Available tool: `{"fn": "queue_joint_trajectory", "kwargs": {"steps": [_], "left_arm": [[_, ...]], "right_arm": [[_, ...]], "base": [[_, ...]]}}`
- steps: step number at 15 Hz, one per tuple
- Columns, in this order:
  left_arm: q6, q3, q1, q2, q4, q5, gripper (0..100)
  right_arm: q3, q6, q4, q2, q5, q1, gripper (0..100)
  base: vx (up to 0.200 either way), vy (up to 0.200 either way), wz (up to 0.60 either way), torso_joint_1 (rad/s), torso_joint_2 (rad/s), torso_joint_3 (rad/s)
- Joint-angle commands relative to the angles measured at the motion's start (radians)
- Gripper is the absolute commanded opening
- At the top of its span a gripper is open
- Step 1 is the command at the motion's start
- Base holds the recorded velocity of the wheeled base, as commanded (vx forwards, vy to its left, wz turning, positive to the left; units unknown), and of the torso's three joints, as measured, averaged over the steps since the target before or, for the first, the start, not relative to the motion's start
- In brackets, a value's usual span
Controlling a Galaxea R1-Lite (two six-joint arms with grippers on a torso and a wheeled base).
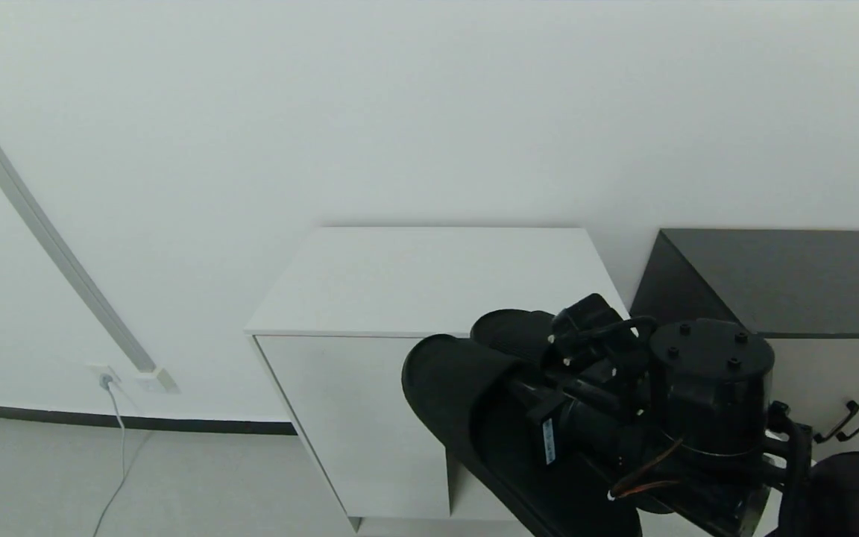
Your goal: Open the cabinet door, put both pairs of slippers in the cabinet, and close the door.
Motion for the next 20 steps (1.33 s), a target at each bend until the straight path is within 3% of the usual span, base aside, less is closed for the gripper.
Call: {"fn": "queue_joint_trajectory", "kwargs": {"steps": [1, 13, 20], "left_arm": [[0.000, -0.001, -0.001, 0.000, 0.000, 0.000, 0], [-0.002, -0.001, -0.001, 0.000, 0.000, 0.000, 0], [-0.002, -0.001, -0.001, 0.002, 0.000, 0.000, 0]], "right_arm": [[0.006, 0.001, 0.000, -0.014, -0.002, 0.001, 0], [0.074, -0.001, 0.000, -0.046, -0.004, 0.018, 0], [0.077, -0.001, -0.011, -0.045, -0.005, 0.022, 0]], "base": [[0.000, 0.000, 0.00, 0.000, 0.00, 0.000], [0.000, 0.000, 0.00, 0.000, 0.00, 0.000], [0.000, 0.000, 0.00, -0.156, 0.37, 0.202]]}}
